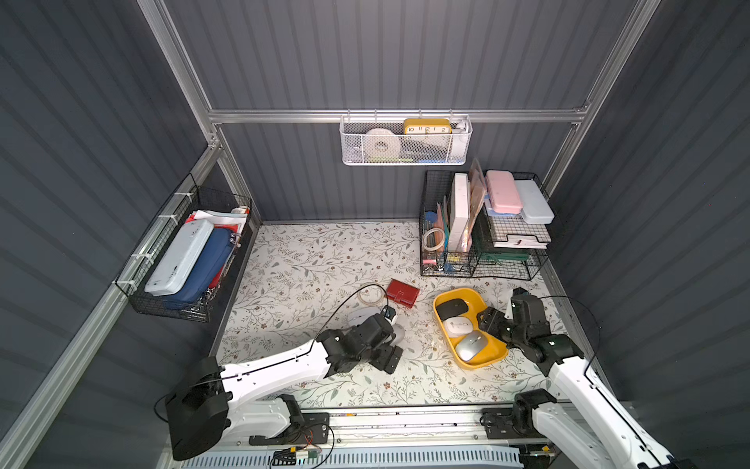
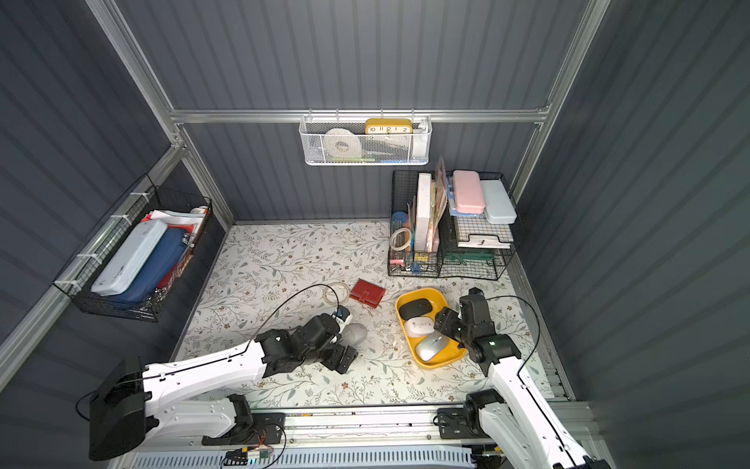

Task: Put the mouse in the storage box
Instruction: Place the mouse in the storage box, then pick up the mouse from the center of the board.

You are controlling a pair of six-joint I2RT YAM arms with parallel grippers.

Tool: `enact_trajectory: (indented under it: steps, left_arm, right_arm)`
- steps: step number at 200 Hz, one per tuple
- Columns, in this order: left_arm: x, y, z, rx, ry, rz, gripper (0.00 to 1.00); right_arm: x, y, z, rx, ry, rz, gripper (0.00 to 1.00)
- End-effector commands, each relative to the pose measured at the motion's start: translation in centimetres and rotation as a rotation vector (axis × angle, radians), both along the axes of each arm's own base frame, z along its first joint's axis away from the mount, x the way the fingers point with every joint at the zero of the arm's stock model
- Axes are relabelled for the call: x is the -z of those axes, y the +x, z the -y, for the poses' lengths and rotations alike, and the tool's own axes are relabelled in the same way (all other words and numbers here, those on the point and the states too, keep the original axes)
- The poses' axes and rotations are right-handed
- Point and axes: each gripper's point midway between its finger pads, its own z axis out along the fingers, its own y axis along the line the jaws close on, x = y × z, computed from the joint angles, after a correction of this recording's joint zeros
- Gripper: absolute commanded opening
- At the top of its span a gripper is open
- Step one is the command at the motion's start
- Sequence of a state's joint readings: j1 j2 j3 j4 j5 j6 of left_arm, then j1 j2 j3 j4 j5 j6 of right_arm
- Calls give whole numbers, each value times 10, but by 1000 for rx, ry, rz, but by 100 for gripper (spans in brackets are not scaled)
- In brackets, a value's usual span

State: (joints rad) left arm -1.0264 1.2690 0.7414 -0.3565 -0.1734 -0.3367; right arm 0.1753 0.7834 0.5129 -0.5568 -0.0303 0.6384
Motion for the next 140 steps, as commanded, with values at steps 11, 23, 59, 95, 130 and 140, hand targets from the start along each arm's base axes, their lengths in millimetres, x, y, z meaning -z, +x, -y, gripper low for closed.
enact_trajectory:
  steps: [11, 23, 59, 95, 130, 140]
  left_arm:
    - [-2, 14, 13, 65, -26, -50, 99]
    - [-1, 22, 14, 69, -21, -57, 99]
    - [9, 41, 21, 112, 9, -87, 99]
    - [21, 51, 19, 94, 13, -149, 99]
    - [37, 52, 18, 89, 32, -179, 99]
    - [44, 53, 18, 85, 45, -193, 98]
  right_arm:
    - [-14, 13, 1, 4, -15, 76, 73]
    - [-14, 13, 0, -4, -13, 71, 73]
    - [-10, 12, -3, -12, -1, 56, 73]
    - [-9, 10, -6, -14, 21, 50, 75]
    - [-5, 10, -6, -14, 28, 45, 76]
    - [-6, 10, -7, -14, 30, 48, 76]
